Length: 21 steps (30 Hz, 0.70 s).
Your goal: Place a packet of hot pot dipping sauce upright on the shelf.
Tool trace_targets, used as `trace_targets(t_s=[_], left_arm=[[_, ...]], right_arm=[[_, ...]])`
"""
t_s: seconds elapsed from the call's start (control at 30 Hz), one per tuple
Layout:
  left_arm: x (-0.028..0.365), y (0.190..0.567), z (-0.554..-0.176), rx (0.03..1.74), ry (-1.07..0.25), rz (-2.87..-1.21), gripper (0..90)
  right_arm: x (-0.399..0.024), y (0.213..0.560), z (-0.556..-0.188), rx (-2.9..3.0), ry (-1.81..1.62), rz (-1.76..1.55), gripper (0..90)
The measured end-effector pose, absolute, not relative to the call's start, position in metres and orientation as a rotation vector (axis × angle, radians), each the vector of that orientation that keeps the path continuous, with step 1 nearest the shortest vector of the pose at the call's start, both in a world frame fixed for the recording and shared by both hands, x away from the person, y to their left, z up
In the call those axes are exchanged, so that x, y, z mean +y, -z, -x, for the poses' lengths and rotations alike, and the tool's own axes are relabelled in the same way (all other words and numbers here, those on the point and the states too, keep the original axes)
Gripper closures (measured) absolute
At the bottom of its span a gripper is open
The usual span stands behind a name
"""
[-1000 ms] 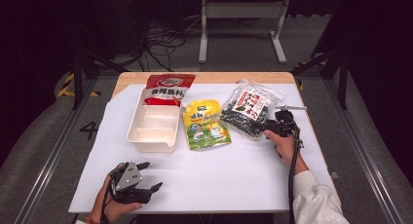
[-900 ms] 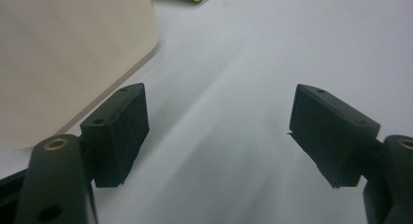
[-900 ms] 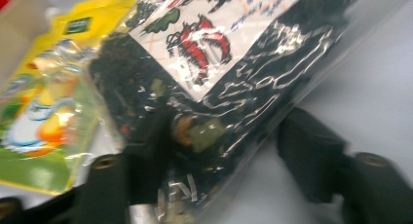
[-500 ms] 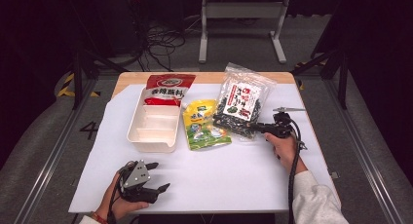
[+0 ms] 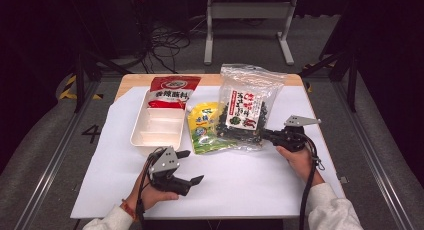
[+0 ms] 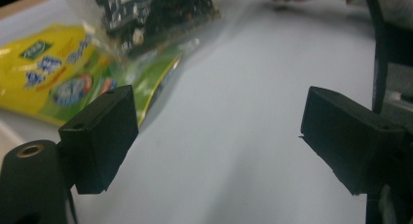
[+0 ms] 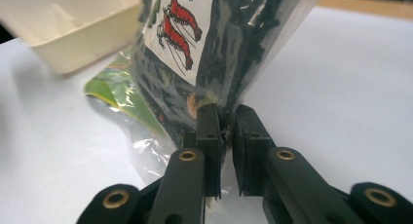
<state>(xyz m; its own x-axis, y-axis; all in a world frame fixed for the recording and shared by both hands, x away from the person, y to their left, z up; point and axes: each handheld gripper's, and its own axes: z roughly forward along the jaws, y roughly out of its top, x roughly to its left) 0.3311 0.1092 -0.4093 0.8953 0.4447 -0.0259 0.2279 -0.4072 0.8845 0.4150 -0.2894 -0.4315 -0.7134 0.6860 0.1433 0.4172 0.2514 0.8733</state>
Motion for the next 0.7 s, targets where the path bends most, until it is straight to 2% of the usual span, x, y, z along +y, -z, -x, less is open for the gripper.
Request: trace_targets(t_s=[0.37, 0.7], left_arm=[[0.074, 0.412, -0.372, 0.603, -0.163, -1.969, 11.6], [0.05, 0.408, -0.402, 0.583, -0.102, -1.943, 9.9]], right_arm=[[-0.295, 0.431, -0.373, 2.344, -1.421, -0.777, 82.7], [-0.306, 0.429, -0.347, 2.368, -1.48, -0.652, 82.5]])
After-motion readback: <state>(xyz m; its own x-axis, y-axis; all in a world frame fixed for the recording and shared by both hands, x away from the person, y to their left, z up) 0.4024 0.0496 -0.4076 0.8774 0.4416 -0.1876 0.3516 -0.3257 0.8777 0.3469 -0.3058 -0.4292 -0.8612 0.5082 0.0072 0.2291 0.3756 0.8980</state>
